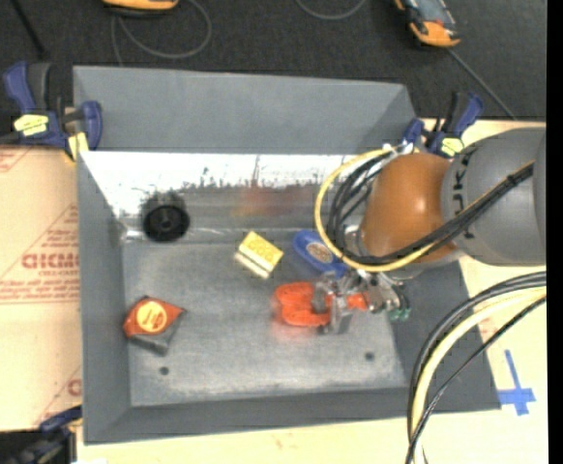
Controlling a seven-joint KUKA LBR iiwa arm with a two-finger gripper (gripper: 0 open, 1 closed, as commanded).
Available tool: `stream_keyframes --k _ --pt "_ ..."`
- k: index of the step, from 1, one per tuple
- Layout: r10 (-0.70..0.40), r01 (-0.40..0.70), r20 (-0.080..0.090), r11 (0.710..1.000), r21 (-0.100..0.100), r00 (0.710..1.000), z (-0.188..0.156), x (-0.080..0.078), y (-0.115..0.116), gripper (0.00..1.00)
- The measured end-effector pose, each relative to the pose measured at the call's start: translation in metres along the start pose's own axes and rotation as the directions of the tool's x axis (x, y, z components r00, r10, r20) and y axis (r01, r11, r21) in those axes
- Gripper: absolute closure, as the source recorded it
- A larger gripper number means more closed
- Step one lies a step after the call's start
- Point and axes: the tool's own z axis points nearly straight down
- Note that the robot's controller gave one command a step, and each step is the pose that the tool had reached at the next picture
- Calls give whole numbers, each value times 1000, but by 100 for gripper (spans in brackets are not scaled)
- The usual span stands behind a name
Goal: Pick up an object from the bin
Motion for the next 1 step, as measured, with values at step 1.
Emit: stream_keyframes --k 1 --pt "0 0 0 1000 0 1000 0 0 0 100"
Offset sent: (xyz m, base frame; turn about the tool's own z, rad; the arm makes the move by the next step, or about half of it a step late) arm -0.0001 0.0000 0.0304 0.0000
